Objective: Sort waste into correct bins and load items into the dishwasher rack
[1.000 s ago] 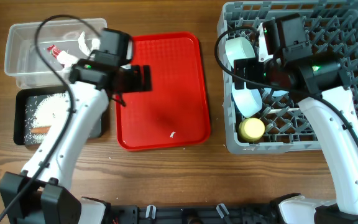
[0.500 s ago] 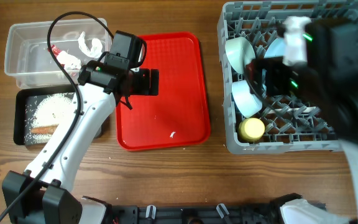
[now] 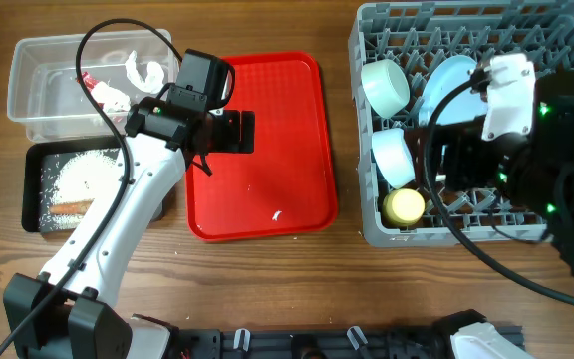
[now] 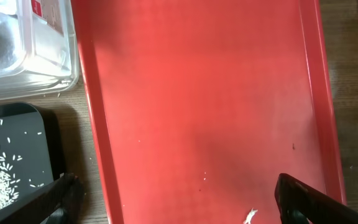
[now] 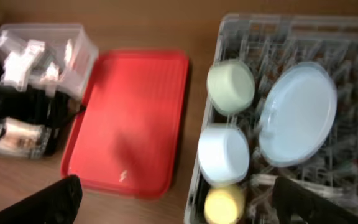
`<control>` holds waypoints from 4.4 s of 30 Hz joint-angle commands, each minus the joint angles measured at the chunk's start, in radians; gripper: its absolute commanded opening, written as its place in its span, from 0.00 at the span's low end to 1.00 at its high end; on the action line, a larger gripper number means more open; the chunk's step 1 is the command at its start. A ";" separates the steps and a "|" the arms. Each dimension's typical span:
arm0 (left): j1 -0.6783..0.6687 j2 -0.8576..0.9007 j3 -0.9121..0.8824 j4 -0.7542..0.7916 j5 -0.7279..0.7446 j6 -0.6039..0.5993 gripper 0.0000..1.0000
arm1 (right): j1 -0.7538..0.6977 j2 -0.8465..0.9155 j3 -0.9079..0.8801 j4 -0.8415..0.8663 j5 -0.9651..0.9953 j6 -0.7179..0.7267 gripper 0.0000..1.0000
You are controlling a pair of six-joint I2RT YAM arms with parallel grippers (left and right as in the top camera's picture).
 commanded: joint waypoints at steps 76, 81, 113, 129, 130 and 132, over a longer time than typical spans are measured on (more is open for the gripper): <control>-0.012 -0.126 0.001 0.003 -0.044 0.020 1.00 | -0.118 -1.186 -1.798 1.333 -0.005 -0.017 1.00; 0.026 -0.215 -0.066 0.103 -0.050 0.019 1.00 | -0.118 -1.186 -1.798 1.332 -0.005 -0.017 1.00; 0.393 -1.467 -1.300 0.863 0.232 0.012 1.00 | -0.118 -1.186 -1.798 1.332 -0.005 -0.017 1.00; 0.395 -1.560 -1.351 0.856 0.271 0.012 1.00 | -0.118 -1.186 -1.798 1.332 -0.005 -0.017 1.00; 0.395 -1.560 -1.351 0.856 0.271 0.012 1.00 | -0.118 -1.186 -1.798 1.332 -0.005 -0.017 1.00; 0.395 -1.559 -1.351 0.856 0.271 0.012 1.00 | -0.118 -1.186 -1.798 1.332 -0.005 -0.017 1.00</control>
